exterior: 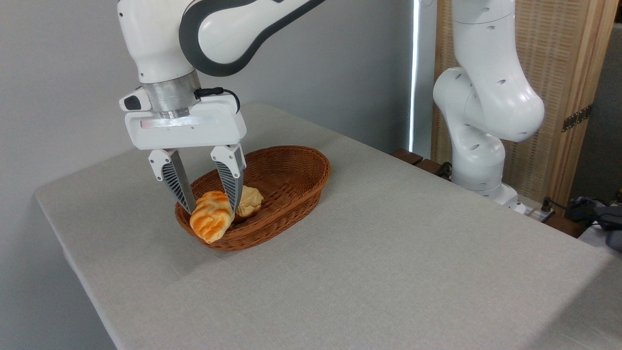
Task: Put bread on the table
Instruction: 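Rotate the gripper and lower its open fingers around the croissant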
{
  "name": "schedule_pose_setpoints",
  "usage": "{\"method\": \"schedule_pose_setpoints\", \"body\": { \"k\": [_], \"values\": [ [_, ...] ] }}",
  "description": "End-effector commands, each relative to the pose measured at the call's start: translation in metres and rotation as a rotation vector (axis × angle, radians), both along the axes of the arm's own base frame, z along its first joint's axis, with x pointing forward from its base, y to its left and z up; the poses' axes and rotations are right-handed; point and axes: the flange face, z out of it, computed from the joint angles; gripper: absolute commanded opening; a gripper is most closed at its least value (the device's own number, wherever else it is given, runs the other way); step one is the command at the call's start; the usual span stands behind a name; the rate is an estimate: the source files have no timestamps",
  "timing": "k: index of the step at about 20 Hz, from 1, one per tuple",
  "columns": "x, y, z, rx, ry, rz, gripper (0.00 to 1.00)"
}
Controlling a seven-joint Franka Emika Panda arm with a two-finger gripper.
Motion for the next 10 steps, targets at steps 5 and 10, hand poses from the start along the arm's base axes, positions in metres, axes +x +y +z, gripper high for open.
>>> {"method": "schedule_pose_setpoints", "body": {
  "k": [5,10],
  "values": [
    [0.0055,-0.0109,-0.0062,0.009,-0.061,0.021,1.0],
    [0.0062,-0.0104,-0.0057,0.017,-0.069,0.015,0.83]
  ]
}}
